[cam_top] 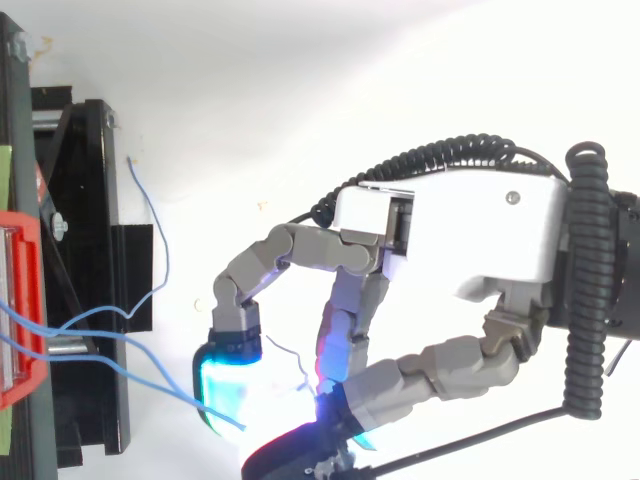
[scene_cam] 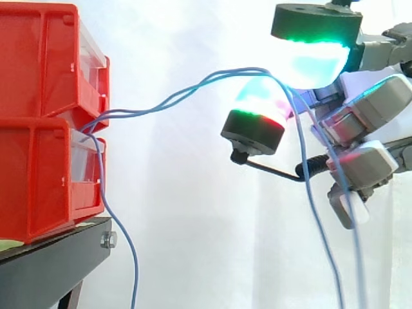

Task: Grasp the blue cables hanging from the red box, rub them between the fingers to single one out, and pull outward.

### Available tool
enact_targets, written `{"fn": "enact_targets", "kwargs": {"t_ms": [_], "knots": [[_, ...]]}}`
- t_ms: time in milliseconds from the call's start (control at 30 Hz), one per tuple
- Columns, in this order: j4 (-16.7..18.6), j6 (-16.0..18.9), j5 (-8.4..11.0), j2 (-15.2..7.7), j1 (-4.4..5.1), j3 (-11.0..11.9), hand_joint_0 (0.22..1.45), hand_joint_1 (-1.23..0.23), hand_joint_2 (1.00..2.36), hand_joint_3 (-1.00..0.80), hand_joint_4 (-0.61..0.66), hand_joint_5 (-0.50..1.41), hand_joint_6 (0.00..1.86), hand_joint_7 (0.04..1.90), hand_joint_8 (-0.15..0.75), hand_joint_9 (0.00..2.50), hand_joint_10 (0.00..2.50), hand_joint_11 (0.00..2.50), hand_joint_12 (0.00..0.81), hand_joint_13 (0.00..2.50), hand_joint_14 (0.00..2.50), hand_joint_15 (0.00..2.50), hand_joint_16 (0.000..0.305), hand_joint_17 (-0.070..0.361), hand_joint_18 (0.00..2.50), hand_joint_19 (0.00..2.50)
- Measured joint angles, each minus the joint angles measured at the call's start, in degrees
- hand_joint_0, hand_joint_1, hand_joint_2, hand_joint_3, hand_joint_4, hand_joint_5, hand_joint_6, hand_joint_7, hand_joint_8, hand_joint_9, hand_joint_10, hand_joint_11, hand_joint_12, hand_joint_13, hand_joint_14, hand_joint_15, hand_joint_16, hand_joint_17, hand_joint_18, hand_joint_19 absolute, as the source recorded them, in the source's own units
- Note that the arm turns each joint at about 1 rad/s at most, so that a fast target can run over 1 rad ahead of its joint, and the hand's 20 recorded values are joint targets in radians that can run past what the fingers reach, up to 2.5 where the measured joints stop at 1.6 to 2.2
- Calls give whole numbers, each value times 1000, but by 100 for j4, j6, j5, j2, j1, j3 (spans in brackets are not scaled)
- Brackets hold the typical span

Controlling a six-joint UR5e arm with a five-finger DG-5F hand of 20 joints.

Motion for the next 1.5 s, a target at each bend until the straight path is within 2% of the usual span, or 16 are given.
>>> {"fn": "enact_targets", "kwargs": {"t_ms": [133, 300, 500, 700, 1000, 1267, 1500], "knots": [[-148, -9, 9, 1, 21, 3, 575, -754, 1010, -181, 37, -91, 924, 1092, 435, 1560, 25, 1041, 451, 1333, 23, 648, 63, 142, 1104, 399], [-266, -20, 15, 0, 45, 5, 567, -749, 1006, -160, 20, -83, 918, 1101, 460, 1432, 20, 700, 463, 1112, 14, 400, 64, 144, 1099, 330], [-286, -67, 62, 1, 84, 5, 556, -703, 1006, -162, 33, -85, 913, 1089, 458, 1325, 17, 574, 473, 983, 11, 333, 65, 146, 1033, 314], [-288, -108, 148, 0, 119, 5, 545, -605, 1006, -171, 44, -85, 910, 1055, 458, 1301, 17, 545, 477, 949, 11, 330, 66, 148, 998, 309], [-285, -92, 169, 0, 157, 5, 544, -535, 1006, -184, 54, -80, 891, 1066, 450, 1322, 15, 541, 474, 936, 11, 332, 67, 150, 977, 307], [-280, -82, 169, 3, 165, 5, 551, -518, 1007, -197, 70, -74, 862, 1028, 439, 1319, 16, 515, 467, 926, 10, 315, 65, 147, 956, 314], [-282, -68, 169, 1, 167, 10, 554, -517, 1007, -209, 92, -75, 842, 1067, 446, 1322, 16, 570, 469, 925, 12, 332, 65, 147, 952, 322]]}}
